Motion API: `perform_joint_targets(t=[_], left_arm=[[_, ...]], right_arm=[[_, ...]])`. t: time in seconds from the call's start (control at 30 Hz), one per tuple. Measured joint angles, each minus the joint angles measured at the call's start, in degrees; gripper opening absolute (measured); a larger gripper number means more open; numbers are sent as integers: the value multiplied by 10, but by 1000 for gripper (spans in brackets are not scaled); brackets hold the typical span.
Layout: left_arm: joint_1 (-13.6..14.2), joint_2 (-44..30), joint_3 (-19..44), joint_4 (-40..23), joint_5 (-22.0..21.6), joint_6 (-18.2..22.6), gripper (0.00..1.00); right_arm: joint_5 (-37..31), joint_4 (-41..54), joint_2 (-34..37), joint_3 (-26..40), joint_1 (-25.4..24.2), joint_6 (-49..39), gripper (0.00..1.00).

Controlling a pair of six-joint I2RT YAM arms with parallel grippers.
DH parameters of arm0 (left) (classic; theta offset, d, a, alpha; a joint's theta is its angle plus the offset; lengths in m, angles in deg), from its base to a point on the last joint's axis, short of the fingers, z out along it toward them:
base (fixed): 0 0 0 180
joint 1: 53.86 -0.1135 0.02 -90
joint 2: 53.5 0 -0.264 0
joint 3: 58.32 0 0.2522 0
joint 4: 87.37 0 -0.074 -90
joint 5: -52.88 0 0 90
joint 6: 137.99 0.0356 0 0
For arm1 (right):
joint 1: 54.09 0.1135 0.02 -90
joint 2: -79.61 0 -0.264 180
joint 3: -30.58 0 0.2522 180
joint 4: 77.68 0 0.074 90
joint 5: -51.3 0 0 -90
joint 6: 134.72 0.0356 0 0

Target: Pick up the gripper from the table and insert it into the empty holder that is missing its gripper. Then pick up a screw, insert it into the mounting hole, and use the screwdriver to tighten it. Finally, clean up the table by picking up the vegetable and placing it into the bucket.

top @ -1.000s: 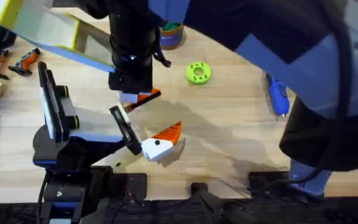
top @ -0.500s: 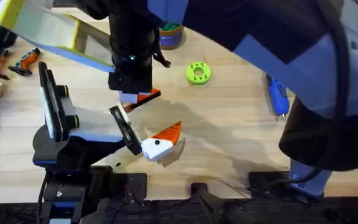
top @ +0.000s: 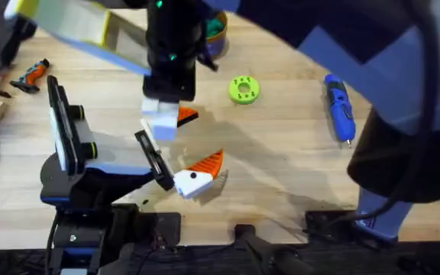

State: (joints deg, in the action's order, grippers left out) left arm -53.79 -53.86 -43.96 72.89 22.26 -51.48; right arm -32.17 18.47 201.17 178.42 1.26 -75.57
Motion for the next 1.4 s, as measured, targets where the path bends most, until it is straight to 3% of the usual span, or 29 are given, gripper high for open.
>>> perform_joint_targets(t=[0.37, 0.87, 1.0, 1.17, 1.4], left_arm=[[0, 0, 0, 0, 0, 0, 985], [0, 0, 0, 0, 0, 0, 985], [0, 0, 0, 0, 0, 0, 985], [0, 0, 0, 0, 0, 0, 985], [0, 0, 0, 0, 0, 0, 985]], right_arm=[[2, 1, -112, 0, -114, 103, 954], [4, 19, -133, -14, -210, 175, 957], [4, -33, -168, -89, -214, 191, 956], [-25, -117, -246, -230, -229, 237, 956], [-84, -155, -360, -402, -298, 304, 956]])
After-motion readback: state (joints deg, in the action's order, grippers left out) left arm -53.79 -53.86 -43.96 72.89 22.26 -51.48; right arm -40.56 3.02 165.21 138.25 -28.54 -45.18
